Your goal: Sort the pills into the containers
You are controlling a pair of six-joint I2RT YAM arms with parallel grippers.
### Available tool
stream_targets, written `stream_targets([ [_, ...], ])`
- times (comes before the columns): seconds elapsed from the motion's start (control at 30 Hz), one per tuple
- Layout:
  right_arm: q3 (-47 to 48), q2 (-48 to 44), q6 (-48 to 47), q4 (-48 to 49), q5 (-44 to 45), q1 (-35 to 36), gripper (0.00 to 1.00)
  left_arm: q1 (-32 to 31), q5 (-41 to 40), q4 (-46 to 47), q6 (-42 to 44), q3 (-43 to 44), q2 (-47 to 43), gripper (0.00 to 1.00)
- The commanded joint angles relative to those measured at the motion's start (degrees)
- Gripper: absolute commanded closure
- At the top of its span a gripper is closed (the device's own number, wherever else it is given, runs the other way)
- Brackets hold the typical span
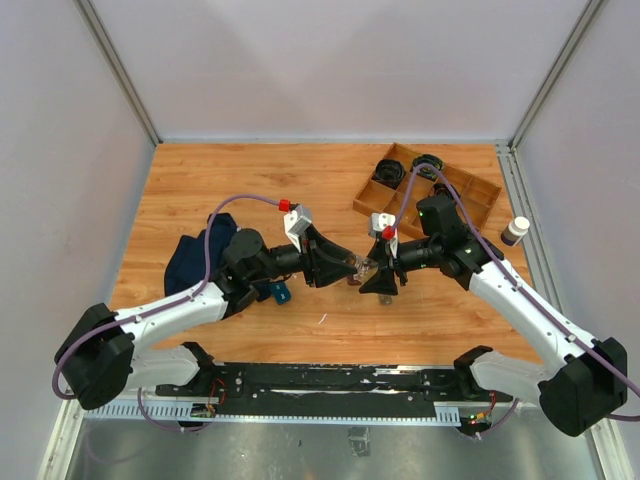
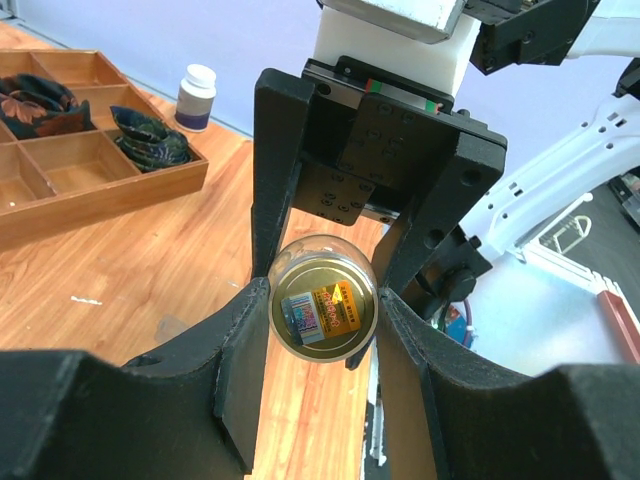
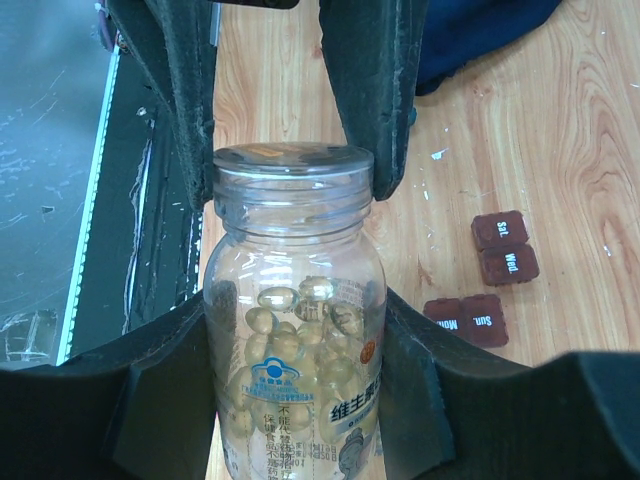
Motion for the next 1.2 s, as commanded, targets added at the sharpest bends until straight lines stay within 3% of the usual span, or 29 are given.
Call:
stream_targets([
  [0.0, 0.6, -1.7, 0.3, 6.2, -5.5, 0.0, 1.00, -0.5, 2.5, -3.1, -2.1, 0.5, 1.7, 0.68],
  [0.13, 0.6, -1.7, 0.3, 6.2, -5.4, -0.1, 0.99, -0.5, 1.4, -3.6, -3.1, 0.5, 0.6, 0.55],
  [0.6, 0.7, -1.5, 0.3, 6.2, -5.3, -0.3, 0.99, -0.5, -0.3, -6.6, -3.0, 0.3, -2.5, 0.33],
  [0.83, 0.6, -1.8, 0.3, 6.1, -5.3, -0.6, 0.99, -0.5, 0.5, -7.2, -0.3, -2.8, -6.8, 0.17],
  [1.03, 0.5, -2.1, 0.1, 6.1, -5.3, -0.9, 0.99, -0.4, -1.3, -9.3, 1.6, -6.6, -13.7, 0.13],
  [1.17, 0.5, -2.2, -0.4, 6.1, -4.1, -1.1, 0.99, -0.3, -7.6, -12.4, -1.4, -6.5, -20.0, 0.14],
])
